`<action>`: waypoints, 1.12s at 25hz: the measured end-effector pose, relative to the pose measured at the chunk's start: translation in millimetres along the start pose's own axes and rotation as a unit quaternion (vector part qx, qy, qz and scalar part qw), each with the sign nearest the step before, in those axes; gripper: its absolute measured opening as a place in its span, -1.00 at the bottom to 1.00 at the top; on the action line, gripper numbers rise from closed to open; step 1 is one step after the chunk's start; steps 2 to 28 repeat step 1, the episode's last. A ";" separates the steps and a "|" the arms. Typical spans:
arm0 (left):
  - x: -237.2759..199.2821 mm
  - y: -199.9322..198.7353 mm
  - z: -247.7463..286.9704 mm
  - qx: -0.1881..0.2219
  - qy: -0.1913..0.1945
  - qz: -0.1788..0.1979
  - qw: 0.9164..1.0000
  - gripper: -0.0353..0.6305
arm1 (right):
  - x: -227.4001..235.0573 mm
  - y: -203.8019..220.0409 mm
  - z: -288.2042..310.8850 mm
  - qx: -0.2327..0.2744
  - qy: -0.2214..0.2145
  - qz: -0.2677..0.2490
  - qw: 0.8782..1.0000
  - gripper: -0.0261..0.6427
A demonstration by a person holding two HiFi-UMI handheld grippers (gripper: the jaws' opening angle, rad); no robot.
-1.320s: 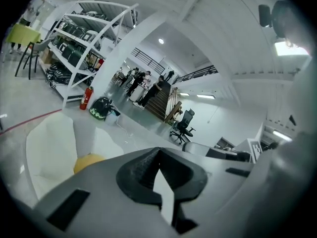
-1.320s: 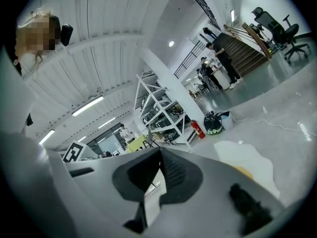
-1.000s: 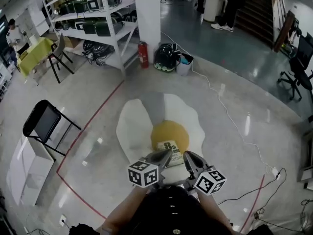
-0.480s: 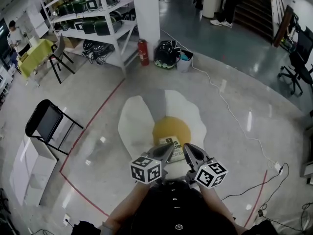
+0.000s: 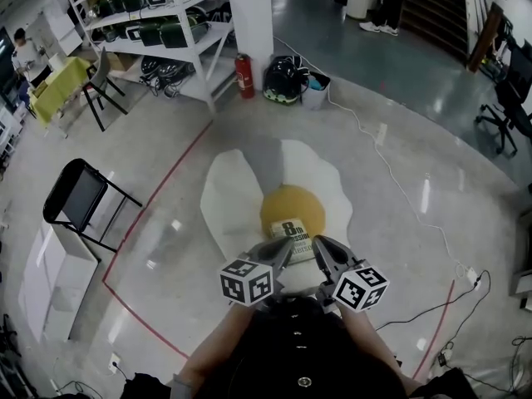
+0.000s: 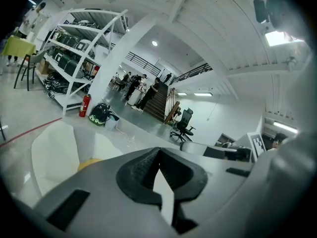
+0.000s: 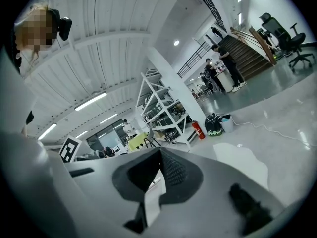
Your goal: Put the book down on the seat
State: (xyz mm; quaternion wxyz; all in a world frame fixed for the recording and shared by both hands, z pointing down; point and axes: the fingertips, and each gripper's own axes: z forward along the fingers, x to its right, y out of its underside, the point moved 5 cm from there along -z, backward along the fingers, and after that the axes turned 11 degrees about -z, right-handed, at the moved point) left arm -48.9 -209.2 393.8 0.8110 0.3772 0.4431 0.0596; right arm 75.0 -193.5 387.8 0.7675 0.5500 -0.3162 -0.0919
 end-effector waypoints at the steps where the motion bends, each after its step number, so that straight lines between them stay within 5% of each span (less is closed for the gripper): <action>1: -0.5 -1.5 0.5 0.002 -0.001 -0.001 1.000 -0.86 | 1.5 -1.7 0.5 0.002 0.000 0.003 1.000 -0.89; 28: -0.5 -1.5 0.5 0.002 -0.001 -0.001 1.000 -0.86 | 1.5 -1.7 0.5 0.002 0.000 0.003 1.000 -0.89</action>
